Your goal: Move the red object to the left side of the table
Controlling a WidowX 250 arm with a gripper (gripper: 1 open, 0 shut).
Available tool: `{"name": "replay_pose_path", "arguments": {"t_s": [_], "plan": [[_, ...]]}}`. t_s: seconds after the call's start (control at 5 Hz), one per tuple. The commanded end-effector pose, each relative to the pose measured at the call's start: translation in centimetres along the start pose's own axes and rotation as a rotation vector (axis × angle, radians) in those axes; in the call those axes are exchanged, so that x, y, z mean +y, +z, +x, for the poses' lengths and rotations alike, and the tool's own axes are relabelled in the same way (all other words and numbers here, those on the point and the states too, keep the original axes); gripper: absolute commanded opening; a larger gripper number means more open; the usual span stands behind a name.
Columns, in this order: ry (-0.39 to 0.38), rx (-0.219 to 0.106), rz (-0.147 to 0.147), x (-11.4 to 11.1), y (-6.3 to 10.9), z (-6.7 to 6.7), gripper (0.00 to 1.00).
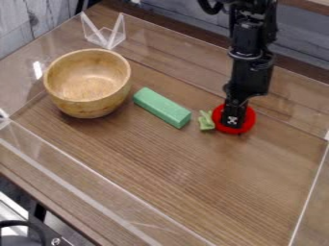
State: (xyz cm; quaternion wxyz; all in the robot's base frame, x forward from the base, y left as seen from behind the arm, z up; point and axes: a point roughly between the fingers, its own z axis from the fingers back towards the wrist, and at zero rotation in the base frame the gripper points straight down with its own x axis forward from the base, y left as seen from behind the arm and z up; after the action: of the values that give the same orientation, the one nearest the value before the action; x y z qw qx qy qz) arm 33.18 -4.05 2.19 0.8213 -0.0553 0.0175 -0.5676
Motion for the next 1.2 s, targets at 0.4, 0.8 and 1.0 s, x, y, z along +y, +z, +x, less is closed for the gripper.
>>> {"name": "replay_pose_path", "arguments": {"t_s": [0.4,0.8,1.0], "plan": [[0.089,0.002,0.002,-0.1,1.3,-1.8,0.00],[0.149,0.008,0.002,-0.4,2.4,-2.7,0.00],[0.188,0.013,0.006,-0.6,3.3,-3.5,0.00]]}}
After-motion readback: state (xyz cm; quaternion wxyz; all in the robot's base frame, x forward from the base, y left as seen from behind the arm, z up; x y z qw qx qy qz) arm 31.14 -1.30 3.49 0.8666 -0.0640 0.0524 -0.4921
